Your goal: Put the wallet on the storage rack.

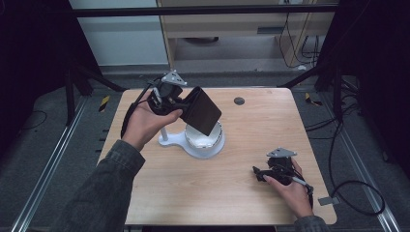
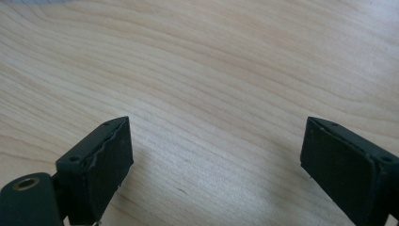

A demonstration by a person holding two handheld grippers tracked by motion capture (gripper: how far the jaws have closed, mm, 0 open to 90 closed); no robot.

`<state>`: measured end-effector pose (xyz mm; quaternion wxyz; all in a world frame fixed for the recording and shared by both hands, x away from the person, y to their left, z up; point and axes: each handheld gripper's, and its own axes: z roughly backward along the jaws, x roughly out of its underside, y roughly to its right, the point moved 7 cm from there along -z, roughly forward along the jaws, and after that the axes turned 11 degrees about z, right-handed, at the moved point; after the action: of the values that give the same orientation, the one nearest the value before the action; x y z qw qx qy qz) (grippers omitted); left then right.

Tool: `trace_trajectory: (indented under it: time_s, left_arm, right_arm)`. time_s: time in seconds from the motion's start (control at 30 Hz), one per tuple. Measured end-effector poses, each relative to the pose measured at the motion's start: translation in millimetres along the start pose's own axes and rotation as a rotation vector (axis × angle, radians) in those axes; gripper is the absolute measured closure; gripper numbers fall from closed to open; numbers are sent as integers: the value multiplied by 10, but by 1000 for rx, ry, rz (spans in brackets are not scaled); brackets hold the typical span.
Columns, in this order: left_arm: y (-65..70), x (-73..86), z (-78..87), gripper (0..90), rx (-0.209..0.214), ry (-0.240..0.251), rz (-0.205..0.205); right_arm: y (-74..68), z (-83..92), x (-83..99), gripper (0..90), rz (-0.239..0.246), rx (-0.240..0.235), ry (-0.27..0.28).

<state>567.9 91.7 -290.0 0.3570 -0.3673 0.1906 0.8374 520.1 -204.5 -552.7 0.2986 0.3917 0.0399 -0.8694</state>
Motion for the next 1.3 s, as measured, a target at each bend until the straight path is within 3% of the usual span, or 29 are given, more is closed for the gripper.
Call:
trace_trajectory:
  time_s: [0.27, 0.67, 1.0, 1.3]
  left_arm:
    - [-74, 59, 9, 806, -13, -7, 6]
    - [-47, 120, -140, 805, -10, -38, -6]
    - [-130, 223, -475, 805, -11, -77, 23]
    - [-165, 314, -814, 803, -23, -124, 26]
  right_arm:
    - [54, -35, 61, 80, -41, 10, -6]
    - [54, -52, 62, 61, -44, 15, 10]
    - [56, -52, 62, 61, -41, 15, 11]
    - [56, -52, 62, 61, -41, 15, 11]
